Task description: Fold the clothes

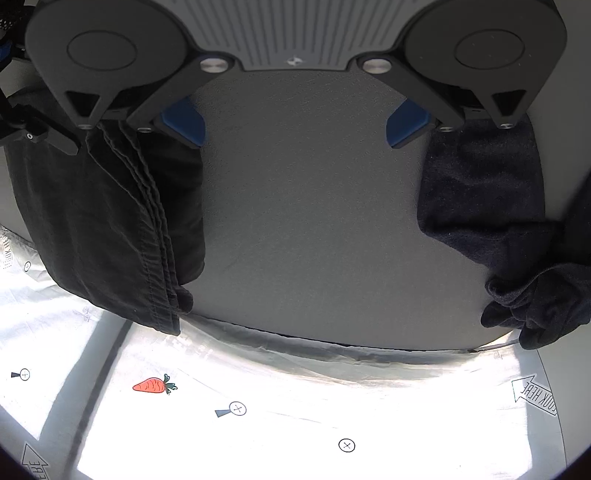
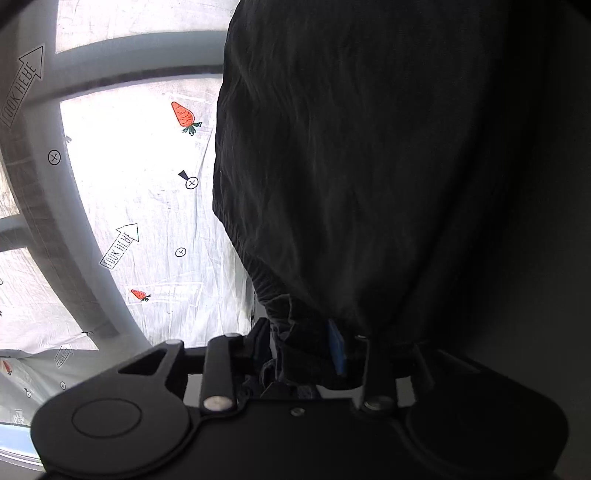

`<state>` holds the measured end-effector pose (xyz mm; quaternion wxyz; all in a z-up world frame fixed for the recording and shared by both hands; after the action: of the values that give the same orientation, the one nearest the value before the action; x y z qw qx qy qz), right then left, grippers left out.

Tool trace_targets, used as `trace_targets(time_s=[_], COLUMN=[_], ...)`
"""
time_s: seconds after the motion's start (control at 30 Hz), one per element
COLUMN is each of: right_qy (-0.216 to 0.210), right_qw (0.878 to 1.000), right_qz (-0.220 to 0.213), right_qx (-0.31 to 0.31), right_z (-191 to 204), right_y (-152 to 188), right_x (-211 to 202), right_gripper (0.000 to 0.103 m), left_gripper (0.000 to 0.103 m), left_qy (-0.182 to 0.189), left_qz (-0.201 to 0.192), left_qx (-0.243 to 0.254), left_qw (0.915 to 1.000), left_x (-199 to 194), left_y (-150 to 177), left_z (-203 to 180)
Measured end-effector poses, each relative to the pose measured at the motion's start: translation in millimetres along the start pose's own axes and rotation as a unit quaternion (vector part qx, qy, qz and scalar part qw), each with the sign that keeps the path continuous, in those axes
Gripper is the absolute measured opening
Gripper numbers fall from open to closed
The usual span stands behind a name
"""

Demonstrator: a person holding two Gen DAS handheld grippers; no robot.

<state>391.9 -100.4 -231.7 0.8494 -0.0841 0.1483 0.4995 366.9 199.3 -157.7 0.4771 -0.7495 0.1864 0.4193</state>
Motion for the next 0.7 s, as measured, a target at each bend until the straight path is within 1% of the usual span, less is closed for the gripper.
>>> trace_targets(time_s=[0.1,0.17,0.27,0.33,0.37,0.4,0.43,0.47,0.5,0.53,0.6,0.63,0.67,0.7], right_qy=[0.010,0.023,0.048,0.064,0.074,0.097,0.129,0.160,0.197,0.234,0.295,0.318,0.336,0.350], right_qw=[1.000,0.999,0.996,0.989,0.984,0.973,0.957,0.937,0.909,0.875,0.810,0.784,0.764,0.748], right_qz=[0.011,0.015,0.010,0.018,0.020,0.016,0.008,0.000,-0.009,-0.019,-0.036,-0.043,-0.049,-0.051], right_qx=[-0.023,-0.044,-0.081,-0.129,-0.163,-0.209,-0.260,-0.311,-0.367,-0.424,-0.505,-0.531,-0.549,-0.561], right_z=[4.8,9.4,16.6,24.2,29.5,36.8,45.1,53.5,62.3,70.3,78.0,79.9,80.8,80.5], right_y=[3.6,5.0,1.4,-3.4,-5.7,-6.7,-6.8,-7.0,-6.1,-4.3,-2.1,-3.6,-7.2,-13.1], right_x=[-8.8,-16.5,-37.3,-52.5,-60.6,-68.5,-76.1,-83.8,-90.7,-96.0,-103.2,-105.8,-107.7,-109.6], right_gripper=[0.047,0.049,0.061,0.087,0.090,0.093,0.097,0.099,0.101,0.101,0.101,0.101,0.101,0.101], left_gripper=[0.103,0.103,0.103,0.103,0.103,0.103,0.103,0.103,0.103,0.103,0.103,0.103,0.103,0.103], left_qy=[0.002,0.006,0.016,0.014,0.012,0.012,0.012,0.014,0.017,0.021,0.029,0.031,0.030,0.025], left_qz=[-0.005,-0.004,0.001,0.003,0.001,-0.006,-0.012,-0.017,-0.021,-0.024,-0.028,-0.031,-0.035,-0.042], left_qx=[-0.003,-0.008,-0.018,-0.019,-0.019,-0.017,-0.016,-0.018,-0.023,-0.028,-0.031,-0.027,-0.018,-0.004], left_qw=[1.0000,0.9999,0.9997,0.9997,0.9998,0.9998,0.9997,0.9996,0.9994,0.9991,0.9987,0.9987,0.9988,0.9988], left_x=[-9.6,-13.5,-19.7,-24.3,-27.0,-31.0,-34.7,-37.5,-40.4,-42.5,-43.5,-43.0,-41.2,-38.2], left_y=[7.1,13.6,24.7,30.2,31.6,31.9,31.9,30.9,29.4,27.6,24.4,22.9,21.4,20.1], left_z=[-3.3,-6.4,-13.1,-20.5,-25.0,-30.6,-35.7,-39.6,-44.3,-49.0,-58.3,-64.0,-71.1,-79.2])
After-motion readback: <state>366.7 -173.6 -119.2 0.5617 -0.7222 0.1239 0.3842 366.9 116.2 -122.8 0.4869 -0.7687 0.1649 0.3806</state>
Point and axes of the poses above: each gripper's, at about its wrist camera, not at the fingertips, and x roughly the way its jaws point, z to its left, y to its underside, the point moved 1 cm from there along x, roughly the way its jaws point, and after that the axes turned 10 degrees about -x, right-handed, at the moved point
